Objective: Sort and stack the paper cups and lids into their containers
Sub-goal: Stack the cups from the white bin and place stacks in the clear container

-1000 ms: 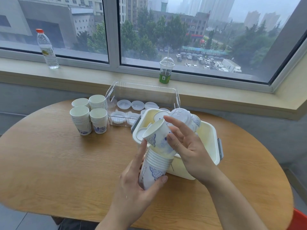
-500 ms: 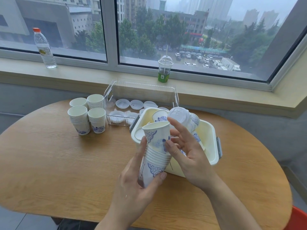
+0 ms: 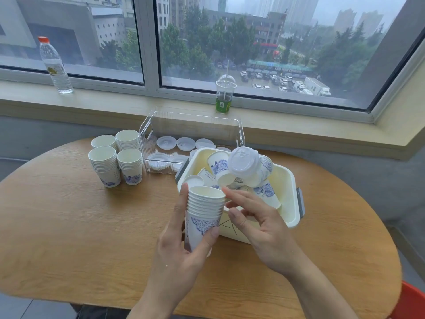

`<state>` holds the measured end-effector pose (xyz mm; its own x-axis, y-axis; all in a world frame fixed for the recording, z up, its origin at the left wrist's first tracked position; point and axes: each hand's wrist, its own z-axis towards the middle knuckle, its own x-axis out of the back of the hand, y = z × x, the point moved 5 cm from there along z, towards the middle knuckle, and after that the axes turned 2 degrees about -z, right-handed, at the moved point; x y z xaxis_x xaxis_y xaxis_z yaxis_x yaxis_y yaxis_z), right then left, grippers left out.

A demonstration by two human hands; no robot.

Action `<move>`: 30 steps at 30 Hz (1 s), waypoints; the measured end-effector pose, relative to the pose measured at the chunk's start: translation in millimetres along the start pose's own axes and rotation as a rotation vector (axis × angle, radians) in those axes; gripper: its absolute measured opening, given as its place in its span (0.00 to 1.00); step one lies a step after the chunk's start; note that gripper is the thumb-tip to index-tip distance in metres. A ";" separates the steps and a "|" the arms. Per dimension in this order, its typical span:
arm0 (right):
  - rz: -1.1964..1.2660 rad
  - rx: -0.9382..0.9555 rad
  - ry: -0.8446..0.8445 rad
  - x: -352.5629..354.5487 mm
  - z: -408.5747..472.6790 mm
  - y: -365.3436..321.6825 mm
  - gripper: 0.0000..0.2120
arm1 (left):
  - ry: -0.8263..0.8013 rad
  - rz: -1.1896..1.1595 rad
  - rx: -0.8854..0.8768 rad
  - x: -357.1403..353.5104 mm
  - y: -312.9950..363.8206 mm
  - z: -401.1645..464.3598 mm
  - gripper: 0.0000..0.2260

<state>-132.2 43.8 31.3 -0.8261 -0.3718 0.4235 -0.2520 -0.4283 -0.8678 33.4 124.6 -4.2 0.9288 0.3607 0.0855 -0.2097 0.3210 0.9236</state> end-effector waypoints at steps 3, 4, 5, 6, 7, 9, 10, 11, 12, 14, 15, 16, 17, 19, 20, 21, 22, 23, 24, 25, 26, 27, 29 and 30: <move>-0.004 -0.003 -0.003 3.6 -1.0 -0.8 0.18 | -0.012 0.015 0.001 -2.1 -1.7 -0.5 0.43; -0.012 -0.005 -0.005 5.4 -1.3 -1.1 0.18 | -0.018 0.016 0.001 -3.2 -2.1 -0.9 0.43; -0.028 -0.009 -0.010 7.5 -0.6 -1.3 0.18 | -0.027 0.021 0.003 -4.2 -2.3 -1.2 0.43; -0.058 -0.011 -0.013 10.4 0.5 -0.7 0.17 | -0.039 0.033 0.007 -5.2 -2.5 -1.1 0.42; -0.110 -0.008 0.000 14.8 2.7 -0.2 0.17 | -0.054 0.053 0.012 -6.3 -3.1 -0.6 0.41; -0.254 0.012 0.096 29.4 10.6 2.3 0.19 | -0.093 0.087 0.030 -8.4 -5.6 1.2 0.39; -0.323 0.018 0.166 38.3 16.3 4.2 0.22 | -0.113 0.099 0.039 -9.7 -7.0 2.1 0.39; -0.386 0.013 0.231 47.5 22.7 6.5 0.26 | -0.127 0.110 0.044 -10.9 -7.9 2.6 0.38; -0.447 -0.006 0.281 56.5 30.1 10.0 0.30 | -0.136 0.119 0.044 -12.2 -8.1 2.8 0.38; -0.559 -0.089 0.310 72.3 45.6 20.3 0.37 | -0.138 0.137 0.040 -14.0 -6.9 1.9 0.38; -0.599 -0.147 0.294 78.4 52.9 27.0 0.40 | -0.136 0.143 0.036 -14.6 -5.7 1.2 0.39; -0.625 -0.208 0.266 83.4 59.1 34.4 0.42 | -0.134 0.146 0.033 -15.0 -5.1 0.4 0.39; -0.637 -0.262 0.235 86.8 64.1 41.1 0.44 | -0.134 0.146 0.031 -15.5 -4.5 -0.3 0.40; -0.634 -0.324 0.184 89.8 71.4 52.1 0.47 | -0.134 0.144 0.033 -15.7 -3.4 -1.2 0.40; -0.621 -0.335 0.167 90.0 73.8 55.4 0.48 | -0.134 0.141 0.034 -15.5 -3.0 -1.3 0.41; -0.606 -0.339 0.157 90.0 75.3 57.2 0.48 | -0.134 0.136 0.034 -15.1 -2.4 -1.3 0.41; -0.592 -0.339 0.153 90.2 76.1 58.4 0.48 | -0.135 0.131 0.035 -14.7 -2.1 -1.3 0.41; -0.584 -0.337 0.154 90.3 75.8 58.4 0.48 | -0.135 0.126 0.036 -14.5 -1.8 -1.1 0.41; -0.580 -0.331 0.160 90.4 74.9 58.3 0.48 | -0.135 0.122 0.040 -14.3 -1.5 -1.0 0.41; -0.579 -0.319 0.171 90.6 73.3 57.5 0.47 | -0.134 0.116 0.043 -14.3 -1.1 -0.8 0.41; -0.578 -0.303 0.186 90.9 71.2 56.4 0.47 | -0.134 0.109 0.043 -14.6 -0.8 -0.6 0.41; -0.577 -0.283 0.204 91.5 68.4 54.5 0.47 | -0.136 0.105 0.044 -15.1 -0.7 -0.6 0.41; -0.571 -0.241 0.230 92.7 61.7 49.7 0.47 | -0.134 0.103 0.047 -15.8 -1.0 -0.8 0.41; -0.566 -0.223 0.235 93.4 57.8 47.3 0.47 | -0.133 0.106 0.047 -16.2 -1.4 -1.1 0.41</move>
<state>-192.1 -58.8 44.9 -0.6171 0.0618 0.7844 -0.7580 -0.3142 -0.5716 18.4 119.2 -7.3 0.9351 0.2705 0.2289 -0.2969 0.2453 0.9229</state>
